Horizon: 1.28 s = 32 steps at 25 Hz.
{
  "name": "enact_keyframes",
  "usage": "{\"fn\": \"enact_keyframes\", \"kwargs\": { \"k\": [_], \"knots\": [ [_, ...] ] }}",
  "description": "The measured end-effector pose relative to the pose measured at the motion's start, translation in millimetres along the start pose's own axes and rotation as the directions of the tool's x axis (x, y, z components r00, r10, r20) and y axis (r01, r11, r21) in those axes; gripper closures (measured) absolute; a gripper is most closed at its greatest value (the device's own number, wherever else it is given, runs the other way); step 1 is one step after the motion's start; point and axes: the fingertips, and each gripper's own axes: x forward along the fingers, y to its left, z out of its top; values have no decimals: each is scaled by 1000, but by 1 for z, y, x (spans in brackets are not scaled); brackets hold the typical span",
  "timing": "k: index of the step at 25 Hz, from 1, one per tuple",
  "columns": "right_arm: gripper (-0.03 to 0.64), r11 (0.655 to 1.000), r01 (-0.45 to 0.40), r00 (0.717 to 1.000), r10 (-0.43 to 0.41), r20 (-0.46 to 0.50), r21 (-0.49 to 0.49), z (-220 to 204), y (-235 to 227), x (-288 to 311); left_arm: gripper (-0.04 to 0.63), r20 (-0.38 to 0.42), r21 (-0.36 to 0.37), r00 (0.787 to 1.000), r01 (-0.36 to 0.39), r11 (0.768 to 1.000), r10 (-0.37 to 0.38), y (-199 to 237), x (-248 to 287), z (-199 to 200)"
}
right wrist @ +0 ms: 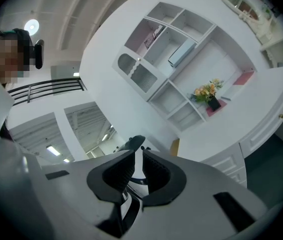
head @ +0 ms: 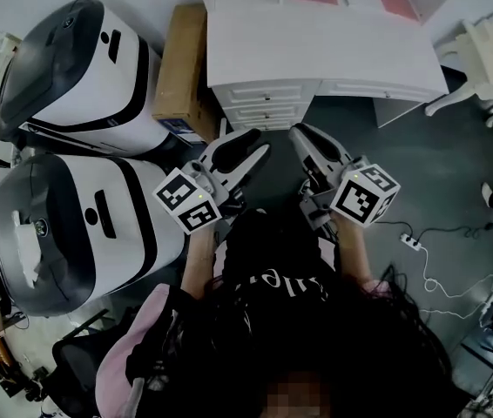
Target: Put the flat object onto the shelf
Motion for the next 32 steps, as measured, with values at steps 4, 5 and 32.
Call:
{"fn": "enact_keyframes", "kwargs": {
  "k": [4,5,32],
  "knots": [
    [546,999,21,1000,-21,-2,-26,-21,19,-10,482,1,-11,1000,27,1000,-27,-11,-21,-8],
    [546,999,22,1000,-22,-2,-31,-25,23,-12,490,0,-12,1000,31,999,-31,-13,-26,-10],
    [548,994,-8,1000,7,-12,-111,-62,65,-51,520,3,32,1000,24,999,-24,-58,-67,-23]
  ]
}}
